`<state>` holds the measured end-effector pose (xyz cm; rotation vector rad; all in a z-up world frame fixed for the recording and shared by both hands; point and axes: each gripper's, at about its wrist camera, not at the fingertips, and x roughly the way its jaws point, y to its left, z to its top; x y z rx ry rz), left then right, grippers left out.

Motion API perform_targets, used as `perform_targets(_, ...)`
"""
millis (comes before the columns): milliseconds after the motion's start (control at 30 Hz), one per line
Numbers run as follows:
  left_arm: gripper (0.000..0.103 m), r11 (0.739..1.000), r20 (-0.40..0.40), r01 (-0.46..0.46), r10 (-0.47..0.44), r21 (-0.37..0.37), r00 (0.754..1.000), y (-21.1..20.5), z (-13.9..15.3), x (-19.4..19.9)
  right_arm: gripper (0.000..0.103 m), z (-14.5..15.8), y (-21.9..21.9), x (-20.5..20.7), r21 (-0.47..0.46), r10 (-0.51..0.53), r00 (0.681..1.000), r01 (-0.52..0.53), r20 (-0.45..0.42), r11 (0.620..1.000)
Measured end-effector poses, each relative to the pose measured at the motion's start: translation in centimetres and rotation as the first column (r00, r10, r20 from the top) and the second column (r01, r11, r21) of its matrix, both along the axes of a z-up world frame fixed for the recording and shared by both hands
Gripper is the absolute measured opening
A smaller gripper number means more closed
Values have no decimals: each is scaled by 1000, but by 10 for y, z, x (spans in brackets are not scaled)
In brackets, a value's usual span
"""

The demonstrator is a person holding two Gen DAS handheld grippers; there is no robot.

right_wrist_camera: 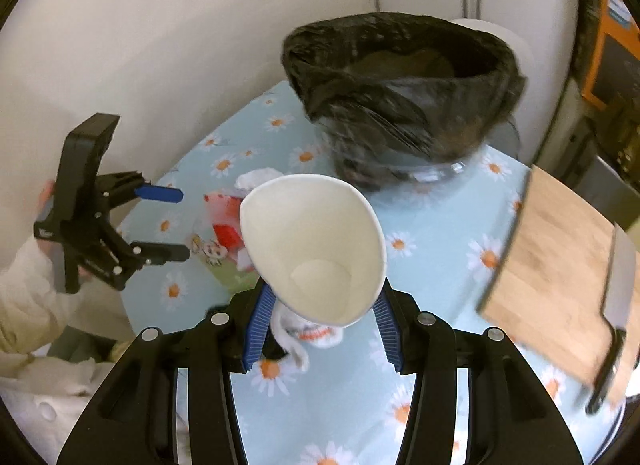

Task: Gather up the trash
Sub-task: 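Grasp the clear plastic box with the left tool while the right tool holds the paper cup, then carry the plastic box and paper cup to the bin and release both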

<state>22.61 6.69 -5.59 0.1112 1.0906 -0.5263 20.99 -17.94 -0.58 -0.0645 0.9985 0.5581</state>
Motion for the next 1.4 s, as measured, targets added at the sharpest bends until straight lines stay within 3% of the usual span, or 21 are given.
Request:
perform_targets(267,95,994,-41,110,-111,-10,993,-12,-10,13,45,2,-27,-22,10,-109,994,109,-14,994)
perform_targets(300,87,993,-42,119,-119,-8,992,-13,-11,14,45,2,-30,-24,18,-119,993,120,-19,993)
perform_targets(367,54,992,-74,126,-126,-4,989,-14,-14,19,45,3,-34,-29,26,-130,991,130,-20,991)
perform_targets(400,52,993,-97,121,-120,3,988,-14,-16,21,45,3,-36,-33,25,-133,991,133,-19,991)
perform_targets(700,52,993,-70,98,-94,59,993,-8,3,20,45,10,-47,-50,12,-185,983,185,-10,983)
perform_targets(900,52,992,-4,89,-89,87,996,-4,28,13,45,16,-54,-48,-4,-236,971,236,-28,972)
perform_targets(1100,52,984,10,86,-88,159,996,-5,49,9,45,29,-57,-42,2,-264,964,264,-20,964)
perform_targets(1400,52,981,65,33,-46,193,997,3,91,20,45,60,-58,-37,22,-287,957,287,28,958)
